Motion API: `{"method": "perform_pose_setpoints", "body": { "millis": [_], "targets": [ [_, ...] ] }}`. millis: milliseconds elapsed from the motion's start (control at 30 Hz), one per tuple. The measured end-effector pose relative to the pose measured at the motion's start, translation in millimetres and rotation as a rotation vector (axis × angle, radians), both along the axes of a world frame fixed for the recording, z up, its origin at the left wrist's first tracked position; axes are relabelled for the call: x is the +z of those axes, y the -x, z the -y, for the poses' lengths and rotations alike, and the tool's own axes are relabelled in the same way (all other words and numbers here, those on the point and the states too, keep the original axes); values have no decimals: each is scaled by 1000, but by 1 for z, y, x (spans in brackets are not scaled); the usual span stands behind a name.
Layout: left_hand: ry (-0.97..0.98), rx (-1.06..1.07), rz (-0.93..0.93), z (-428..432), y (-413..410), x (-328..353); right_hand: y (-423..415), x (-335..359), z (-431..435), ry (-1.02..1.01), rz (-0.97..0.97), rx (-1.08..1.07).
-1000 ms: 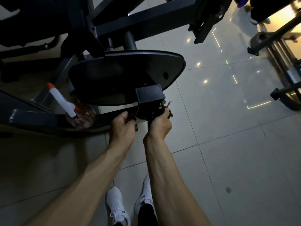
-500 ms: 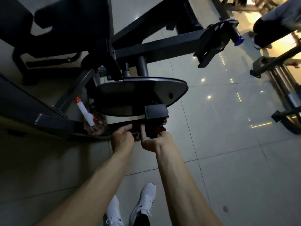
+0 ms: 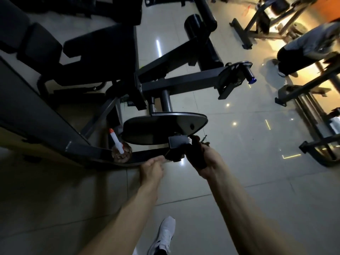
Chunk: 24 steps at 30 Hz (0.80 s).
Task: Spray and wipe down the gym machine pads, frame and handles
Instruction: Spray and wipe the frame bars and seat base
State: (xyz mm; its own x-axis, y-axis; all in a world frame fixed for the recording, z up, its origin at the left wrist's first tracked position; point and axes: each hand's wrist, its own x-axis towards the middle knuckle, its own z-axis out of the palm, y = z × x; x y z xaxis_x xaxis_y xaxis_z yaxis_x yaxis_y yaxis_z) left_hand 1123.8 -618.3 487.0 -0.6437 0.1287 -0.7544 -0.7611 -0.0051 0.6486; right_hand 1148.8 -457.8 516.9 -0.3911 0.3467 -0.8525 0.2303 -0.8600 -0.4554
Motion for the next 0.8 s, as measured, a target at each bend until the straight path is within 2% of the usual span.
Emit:
{"method": "perform_pose_setpoints", "body": {
  "millis": [67, 133, 233, 333, 433, 467, 533, 633, 667, 733, 767, 800],
  "targets": [
    [-161, -59, 45, 16, 3, 24, -7, 16, 28, -132, 50, 94],
    [-251, -197, -24, 33, 3, 45, -5, 34, 63, -206, 66, 218],
    [-315, -235, -225, 62, 6, 63, 15, 65, 116, -115, -42, 356],
    [-139, -66, -359, 97, 27, 74, 47, 84, 151, 36, -26, 385],
    [138, 52, -391, 129, 54, 79, 77, 69, 173, -27, 34, 520],
    [183, 123, -379, 141, 62, 77, 85, 64, 182, -68, 27, 572],
    [182, 258, -293, 159, 76, 77, 96, 49, 195, -305, 53, 736],
    [14, 400, -89, 183, 84, 75, 114, -1, 199, -826, 219, 986],
    [-36, 427, -46, 190, 84, 74, 120, -26, 193, -918, 276, 1072],
    [-111, 466, -19, 203, 83, 72, 133, -74, 182, -953, 269, 1163],
    [-130, 472, -16, 209, 81, 72, 136, -81, 183, -957, 253, 1193],
    [-144, 476, -20, 213, 81, 70, 135, -59, 191, -976, 240, 1240]
  ]
}}
